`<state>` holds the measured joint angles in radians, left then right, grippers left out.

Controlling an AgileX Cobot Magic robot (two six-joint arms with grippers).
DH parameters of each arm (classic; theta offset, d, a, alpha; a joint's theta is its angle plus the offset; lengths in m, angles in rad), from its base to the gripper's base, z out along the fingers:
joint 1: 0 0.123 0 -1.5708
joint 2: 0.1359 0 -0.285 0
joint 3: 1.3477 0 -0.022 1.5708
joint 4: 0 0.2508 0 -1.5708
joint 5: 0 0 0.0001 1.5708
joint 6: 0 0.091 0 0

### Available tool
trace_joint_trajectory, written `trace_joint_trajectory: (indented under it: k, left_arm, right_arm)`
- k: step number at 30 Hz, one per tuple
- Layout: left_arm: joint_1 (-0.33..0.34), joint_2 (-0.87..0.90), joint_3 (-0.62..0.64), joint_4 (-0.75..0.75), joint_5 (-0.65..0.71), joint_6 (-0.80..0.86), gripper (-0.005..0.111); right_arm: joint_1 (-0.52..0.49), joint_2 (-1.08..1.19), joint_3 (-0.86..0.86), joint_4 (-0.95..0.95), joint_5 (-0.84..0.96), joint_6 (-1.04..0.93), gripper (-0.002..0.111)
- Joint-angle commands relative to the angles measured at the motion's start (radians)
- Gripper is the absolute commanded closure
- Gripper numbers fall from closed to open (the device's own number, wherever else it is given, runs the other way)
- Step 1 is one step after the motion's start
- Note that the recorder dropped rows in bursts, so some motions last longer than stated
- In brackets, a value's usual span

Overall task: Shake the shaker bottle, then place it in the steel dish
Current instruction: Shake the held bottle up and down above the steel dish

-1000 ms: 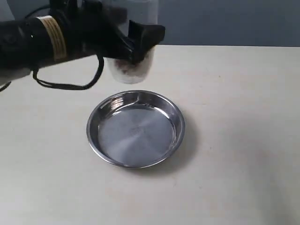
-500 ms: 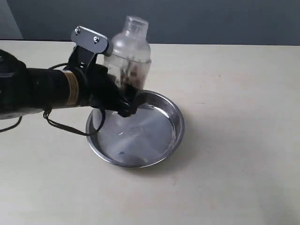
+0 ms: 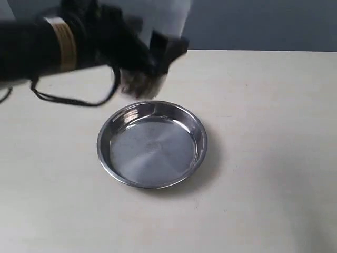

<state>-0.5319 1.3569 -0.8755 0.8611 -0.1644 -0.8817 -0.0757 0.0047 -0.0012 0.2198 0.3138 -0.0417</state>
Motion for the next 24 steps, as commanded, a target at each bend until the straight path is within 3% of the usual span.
trace_joint_trajectory:
  k: [1, 7, 13, 17, 19, 21, 23, 24]
  left_arm:
    - [-0.007, 0.134, 0.13, -0.021, 0.045, 0.0, 0.106]
    - [-0.046, -0.039, 0.021, 0.03, -0.01, 0.004, 0.106]
    - [-0.041, 0.152, 0.129, 0.005, 0.115, 0.0, 0.106]
    - [-0.046, 0.048, 0.077, 0.007, -0.1, 0.015, 0.106]
    - [-0.02, 0.039, 0.04, -0.007, 0.04, 0.106, 0.106]
    - [0.069, 0.055, 0.015, -0.057, 0.231, 0.118, 0.106]
    - [0.156, 0.07, 0.03, -0.152, 0.156, 0.057, 0.106]
    - [0.139, 0.065, 0.059, -0.194, 0.032, 0.036, 0.106]
  right_arm:
    - [-0.003, -0.005, 0.001, -0.002, -0.009, -0.002, 0.109]
    - [-0.003, -0.005, 0.001, 0.0, -0.009, -0.002, 0.109]
    - [-0.003, -0.005, 0.001, 0.0, -0.009, -0.002, 0.109]
    - [-0.003, -0.005, 0.001, 0.0, -0.009, -0.002, 0.109]
    - [-0.003, -0.005, 0.001, 0.0, -0.009, -0.002, 0.109]
    - [-0.003, -0.005, 0.001, 0.0, -0.009, -0.002, 0.109]
    - [-0.003, -0.005, 0.001, 0.0, -0.009, -0.002, 0.109]
    - [-0.003, -0.005, 0.001, 0.0, -0.009, -0.002, 0.109]
